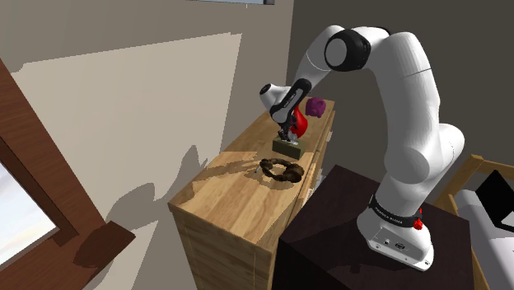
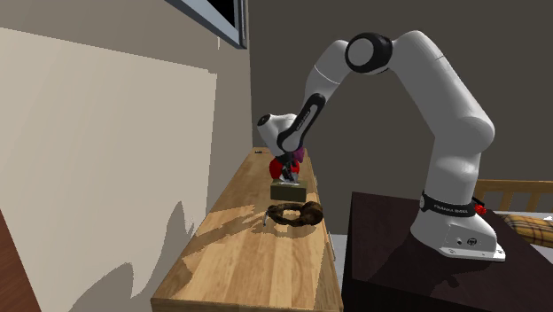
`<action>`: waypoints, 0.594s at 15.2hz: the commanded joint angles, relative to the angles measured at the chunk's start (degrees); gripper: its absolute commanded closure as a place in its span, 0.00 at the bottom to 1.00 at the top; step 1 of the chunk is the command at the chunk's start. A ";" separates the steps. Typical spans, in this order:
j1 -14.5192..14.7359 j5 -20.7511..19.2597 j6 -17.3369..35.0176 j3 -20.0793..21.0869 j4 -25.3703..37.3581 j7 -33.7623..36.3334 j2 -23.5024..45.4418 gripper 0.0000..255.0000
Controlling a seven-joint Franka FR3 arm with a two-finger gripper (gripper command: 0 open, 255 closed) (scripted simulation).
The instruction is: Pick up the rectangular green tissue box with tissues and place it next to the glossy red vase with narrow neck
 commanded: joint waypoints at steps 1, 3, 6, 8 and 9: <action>0.75 0.93 -2.29 0.71 -0.05 -0.44 -2.01 0.00; 1.08 1.36 -3.37 1.02 0.11 -0.68 -2.80 0.00; 1.08 1.36 -3.37 1.02 0.11 -0.68 -2.80 0.00; 1.08 1.36 -3.37 1.02 0.11 -0.68 -2.80 0.00; 1.08 1.36 -3.37 1.02 0.11 -0.68 -2.80 0.00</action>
